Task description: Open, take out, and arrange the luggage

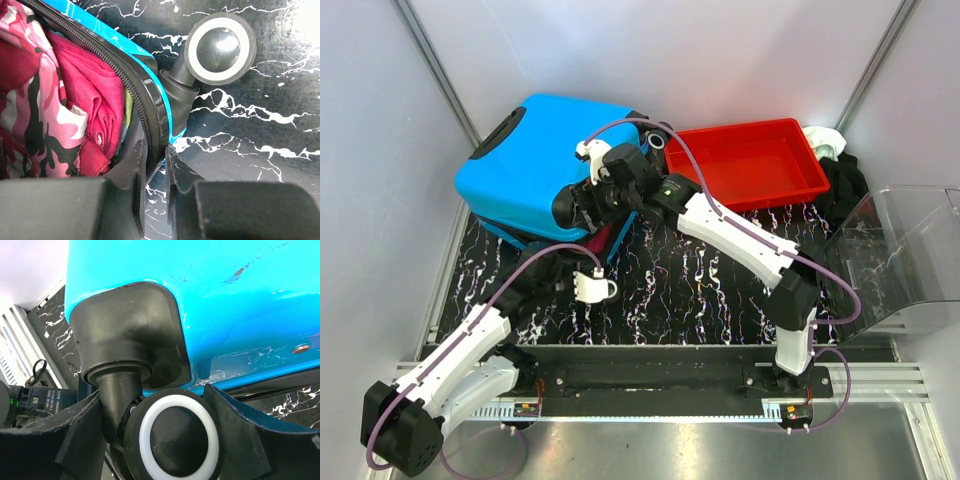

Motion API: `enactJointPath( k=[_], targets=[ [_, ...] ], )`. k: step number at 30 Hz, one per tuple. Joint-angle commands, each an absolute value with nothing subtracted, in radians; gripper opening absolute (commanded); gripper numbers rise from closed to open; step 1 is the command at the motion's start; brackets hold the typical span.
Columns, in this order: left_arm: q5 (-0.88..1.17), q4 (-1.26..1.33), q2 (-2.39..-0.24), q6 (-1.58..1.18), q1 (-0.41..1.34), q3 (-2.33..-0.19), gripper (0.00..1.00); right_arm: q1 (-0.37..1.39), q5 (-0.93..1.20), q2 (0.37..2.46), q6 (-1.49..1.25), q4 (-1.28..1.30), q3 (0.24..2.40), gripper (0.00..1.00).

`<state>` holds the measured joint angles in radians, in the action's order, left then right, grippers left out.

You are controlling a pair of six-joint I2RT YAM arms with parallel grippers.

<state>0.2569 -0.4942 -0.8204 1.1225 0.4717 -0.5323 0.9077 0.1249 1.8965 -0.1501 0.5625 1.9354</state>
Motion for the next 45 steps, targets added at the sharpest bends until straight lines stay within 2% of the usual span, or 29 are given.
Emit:
enactJointPath(
  k=[1, 9, 13, 19, 22, 28, 32, 38, 42, 45],
  targets=[
    [0.434, -0.704, -0.790, 1.003, 0.509, -0.512, 0.00, 0.779, -0.149, 1.756, -0.242, 0.071, 1.987, 0.00],
    [0.403, -0.602, -0.862, 0.976, 0.509, -0.499, 0.00, 0.779, -0.118, 1.690, -0.305, -0.034, 1.844, 0.00],
    [0.402, -0.581, -0.920, 0.928, 0.509, -0.538, 0.00, 0.778, -0.129, 1.706, -0.290, -0.020, 1.859, 0.00],
    [0.440, -0.641, -0.873, 0.855, 0.511, -0.577, 0.00, 0.738, -0.138, 1.724, -0.252, -0.005, 1.922, 0.00],
    [0.436, -0.676, -0.822, 0.801, 0.509, -0.581, 0.00, 0.689, -0.077, 1.752, -0.204, -0.011, 1.983, 0.00],
    [0.430, -0.727, -0.752, 0.647, 0.512, -0.591, 0.00, 0.586, 0.193, 1.903, -0.239, -0.006, 2.137, 0.00],
    [0.304, -0.732, -0.707, 0.632, 0.512, -0.558, 0.00, 0.545, 0.276, 2.037, -0.218, 0.132, 2.375, 0.00],
    [0.201, -0.681, -0.736, 0.577, 0.512, -0.532, 0.00, 0.514, 0.422, 2.261, -0.207, 0.187, 2.666, 0.00],
    [0.117, -0.569, -0.796, 0.517, 0.511, -0.522, 0.00, 0.496, 0.492, 2.357, -0.248, 0.138, 2.732, 0.00],
    [0.158, -0.552, -0.841, 0.499, 0.506, -0.552, 0.00, 0.495, 0.529, 2.384, -0.290, 0.065, 2.723, 0.00]
  ],
)
